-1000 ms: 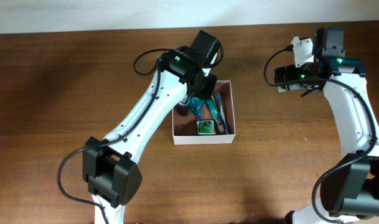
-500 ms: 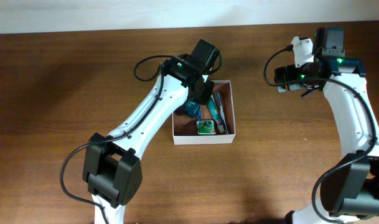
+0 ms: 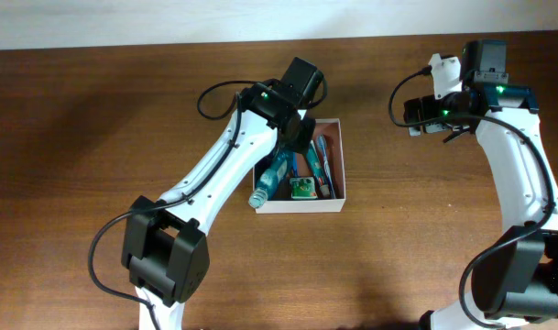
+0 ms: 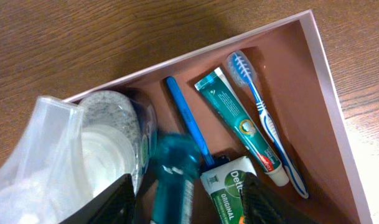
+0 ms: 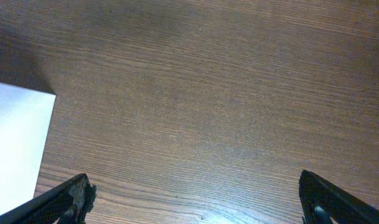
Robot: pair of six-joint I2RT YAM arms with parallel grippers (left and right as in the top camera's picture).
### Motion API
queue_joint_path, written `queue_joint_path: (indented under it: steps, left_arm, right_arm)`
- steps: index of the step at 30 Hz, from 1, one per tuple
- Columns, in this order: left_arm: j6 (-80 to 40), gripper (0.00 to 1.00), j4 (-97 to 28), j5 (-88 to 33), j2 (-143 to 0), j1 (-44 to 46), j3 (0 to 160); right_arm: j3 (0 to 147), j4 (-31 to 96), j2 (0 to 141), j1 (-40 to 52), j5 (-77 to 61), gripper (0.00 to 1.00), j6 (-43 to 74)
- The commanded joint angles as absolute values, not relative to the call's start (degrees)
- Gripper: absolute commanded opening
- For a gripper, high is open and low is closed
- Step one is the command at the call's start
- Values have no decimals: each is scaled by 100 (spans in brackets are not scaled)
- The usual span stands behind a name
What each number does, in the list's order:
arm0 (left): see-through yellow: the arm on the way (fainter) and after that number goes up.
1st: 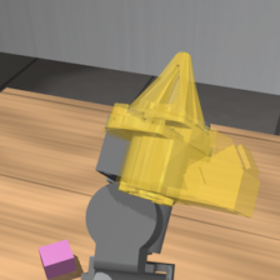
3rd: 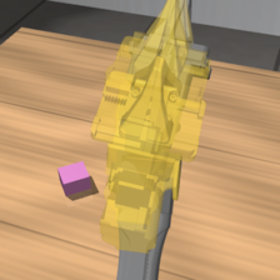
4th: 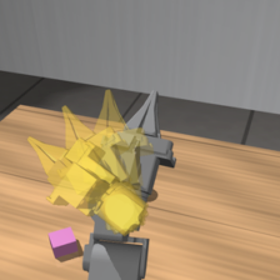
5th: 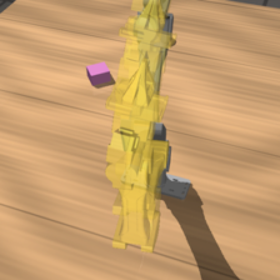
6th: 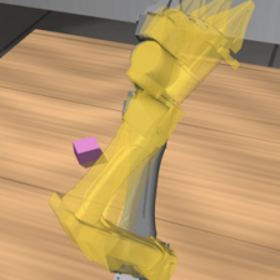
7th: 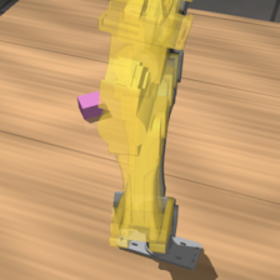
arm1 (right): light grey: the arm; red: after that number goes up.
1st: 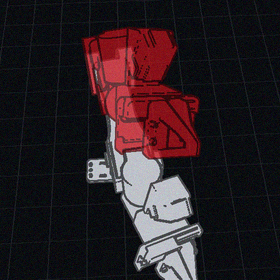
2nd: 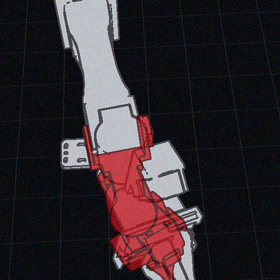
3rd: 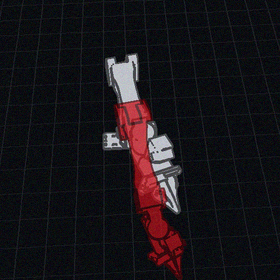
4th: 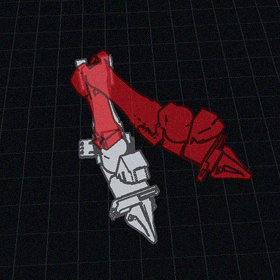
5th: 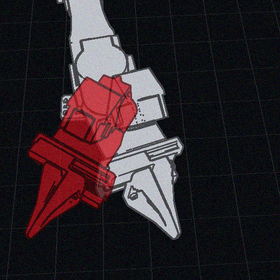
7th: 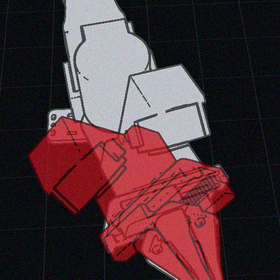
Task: Pack container
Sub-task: 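Lower the mouthwash bottle into the box's left side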
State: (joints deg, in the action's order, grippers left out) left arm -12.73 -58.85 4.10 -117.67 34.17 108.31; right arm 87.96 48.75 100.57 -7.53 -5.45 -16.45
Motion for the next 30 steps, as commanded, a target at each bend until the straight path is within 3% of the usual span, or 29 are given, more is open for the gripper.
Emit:
queue_joint_path:
  steps: [1,8,12,30]
  left_arm:
    - [-1280,57,-5861,475,-11764,3400,10857]
    - [-1278,57,-5881,473,-11762,3400,10857]
    - [-1278,51,-5996,475,-11749,3398,10901]
    - [-1284,50,-8322,473,-11002,3398,10916]
  right_arm:
    - [8866,4860,10101,-779,-537,98,-1577]
    - [8866,4860,10101,-779,-537,98,-1577]
    - [8866,4860,10101,-779,-537,98,-1577]
    - [8866,4860,10101,-779,-537,98,-1577]
